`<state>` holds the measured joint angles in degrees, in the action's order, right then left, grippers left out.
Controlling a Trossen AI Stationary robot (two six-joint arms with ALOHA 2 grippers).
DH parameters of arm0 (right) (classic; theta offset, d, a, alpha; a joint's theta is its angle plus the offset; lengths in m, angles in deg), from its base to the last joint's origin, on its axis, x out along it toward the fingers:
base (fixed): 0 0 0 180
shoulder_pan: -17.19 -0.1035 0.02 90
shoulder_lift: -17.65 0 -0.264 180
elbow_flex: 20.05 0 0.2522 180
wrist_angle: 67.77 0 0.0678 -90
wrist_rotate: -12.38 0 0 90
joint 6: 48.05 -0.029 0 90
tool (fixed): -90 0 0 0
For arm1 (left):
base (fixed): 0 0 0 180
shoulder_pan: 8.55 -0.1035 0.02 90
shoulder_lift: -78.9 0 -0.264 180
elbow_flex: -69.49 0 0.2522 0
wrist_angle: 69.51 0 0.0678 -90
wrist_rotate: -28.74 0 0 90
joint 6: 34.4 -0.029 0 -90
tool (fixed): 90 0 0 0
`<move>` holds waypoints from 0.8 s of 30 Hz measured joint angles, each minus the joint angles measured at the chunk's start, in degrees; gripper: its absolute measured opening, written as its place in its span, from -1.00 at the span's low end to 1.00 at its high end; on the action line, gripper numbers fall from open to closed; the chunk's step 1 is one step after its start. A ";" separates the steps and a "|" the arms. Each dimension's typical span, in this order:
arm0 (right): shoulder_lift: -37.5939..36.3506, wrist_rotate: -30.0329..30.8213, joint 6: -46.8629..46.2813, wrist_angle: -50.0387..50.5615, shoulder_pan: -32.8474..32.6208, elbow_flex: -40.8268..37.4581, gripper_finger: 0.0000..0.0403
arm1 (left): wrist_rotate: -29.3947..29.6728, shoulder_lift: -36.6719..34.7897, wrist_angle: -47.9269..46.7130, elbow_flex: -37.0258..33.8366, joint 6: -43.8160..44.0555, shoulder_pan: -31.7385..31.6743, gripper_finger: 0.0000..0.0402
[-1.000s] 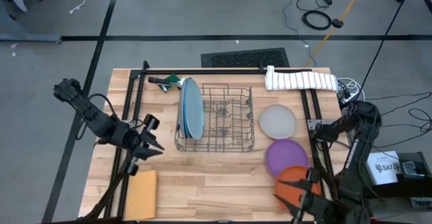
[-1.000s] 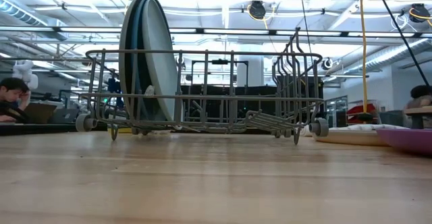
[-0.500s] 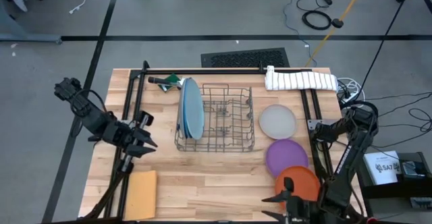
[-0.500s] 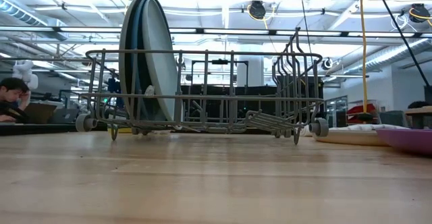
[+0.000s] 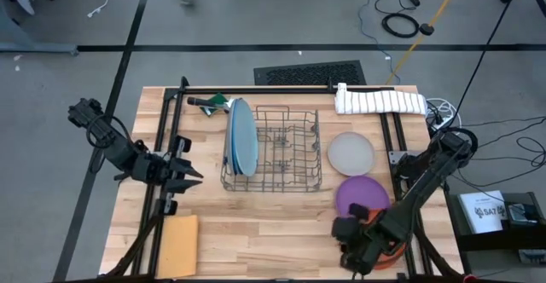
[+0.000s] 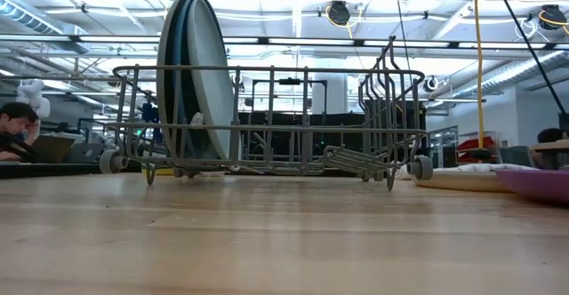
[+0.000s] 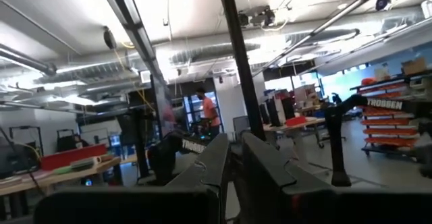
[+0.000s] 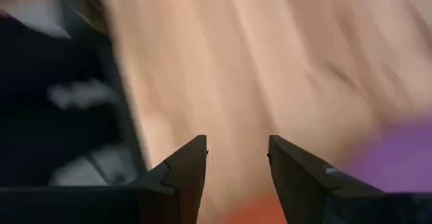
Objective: Sort dishes
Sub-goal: Put the orange plate into the green dish rack
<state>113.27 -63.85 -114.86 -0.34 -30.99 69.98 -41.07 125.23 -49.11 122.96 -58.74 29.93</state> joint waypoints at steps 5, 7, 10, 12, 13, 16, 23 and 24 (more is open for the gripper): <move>-0.09 -4.93 -2.99 26.00 0.00 6.09 -0.23 | 0.25 0.04 -0.35 0.00 0.00 0.00 -0.77; -0.09 -5.11 -3.03 32.47 0.00 7.55 -0.23 | 0.25 0.04 -0.25 0.00 0.02 0.00 -0.77; -0.26 -7.02 0.56 34.18 -0.02 7.89 -0.23 | 0.25 0.04 -0.11 0.00 0.04 0.01 -0.77; 0.14 -7.10 5.18 33.89 -0.23 7.89 -0.23 | 0.23 0.04 -0.11 0.00 0.04 0.04 -0.77; 0.39 -6.74 7.73 33.84 -0.54 7.89 -0.23 | 0.23 0.04 -0.11 0.00 0.04 0.04 -0.77; 0.81 -3.43 13.73 33.77 -1.07 7.73 -0.23 | 0.23 0.04 -0.26 0.00 0.07 0.04 -0.77; 0.82 -5.86 17.64 29.79 0.18 3.64 -0.23 | 0.16 0.04 -0.64 0.00 0.23 0.17 -0.77; 0.82 -6.46 18.41 28.18 0.36 2.97 -0.23 | 0.15 0.04 -0.64 0.00 0.22 0.17 -0.77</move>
<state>114.08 -70.31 -96.45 27.84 -30.64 72.96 -40.92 125.27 -49.75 122.96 -58.52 30.10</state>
